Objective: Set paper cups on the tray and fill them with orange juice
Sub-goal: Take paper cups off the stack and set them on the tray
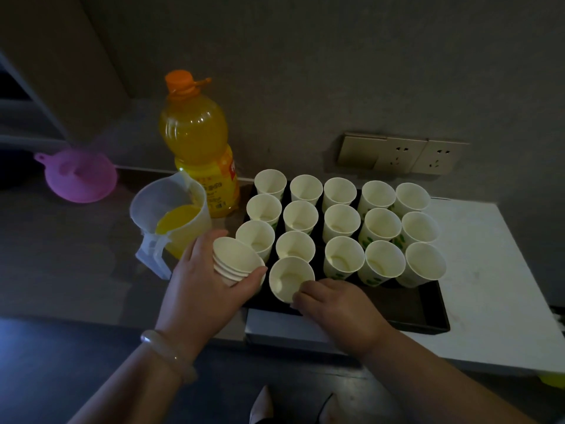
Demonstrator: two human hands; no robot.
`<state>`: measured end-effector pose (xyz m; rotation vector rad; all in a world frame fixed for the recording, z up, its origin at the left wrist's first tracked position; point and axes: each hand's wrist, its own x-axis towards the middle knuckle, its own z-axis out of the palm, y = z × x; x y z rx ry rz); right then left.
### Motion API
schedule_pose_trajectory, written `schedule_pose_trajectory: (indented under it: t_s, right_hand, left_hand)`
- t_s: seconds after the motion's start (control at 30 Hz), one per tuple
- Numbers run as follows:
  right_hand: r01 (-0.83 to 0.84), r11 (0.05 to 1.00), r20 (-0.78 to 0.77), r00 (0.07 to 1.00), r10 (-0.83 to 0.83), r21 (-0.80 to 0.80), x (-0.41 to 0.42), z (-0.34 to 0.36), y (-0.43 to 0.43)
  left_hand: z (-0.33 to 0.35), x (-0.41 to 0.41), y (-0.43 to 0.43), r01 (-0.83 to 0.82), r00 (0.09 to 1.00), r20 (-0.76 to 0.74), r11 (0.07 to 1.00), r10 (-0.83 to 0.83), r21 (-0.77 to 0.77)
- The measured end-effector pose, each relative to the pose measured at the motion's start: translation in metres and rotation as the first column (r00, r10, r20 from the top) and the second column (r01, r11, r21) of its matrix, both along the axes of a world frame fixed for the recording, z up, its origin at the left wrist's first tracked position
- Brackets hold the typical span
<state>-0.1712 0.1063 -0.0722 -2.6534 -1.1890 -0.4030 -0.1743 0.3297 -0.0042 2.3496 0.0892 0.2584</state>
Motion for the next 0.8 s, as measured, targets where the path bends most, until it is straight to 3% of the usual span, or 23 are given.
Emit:
schedule_pose_trajectory:
  t_s: [0.6, 0.8]
  right_hand:
    - [0.067, 0.997, -0.085, 0.994, -0.071, -0.048, 0.004, -0.012, 0.003]
    - [0.268, 0.961, -0.100, 0.960, -0.261, 0.063, 0.018, 0.012, -0.004]
  left_hand:
    - [-0.003, -0.002, 0.003, 0.020, 0.999, -0.039, 1.000, -0.020, 0.006]
    - [-0.003, -0.002, 0.001, 0.021, 1.000, -0.019, 1.000, -0.021, 0.004]
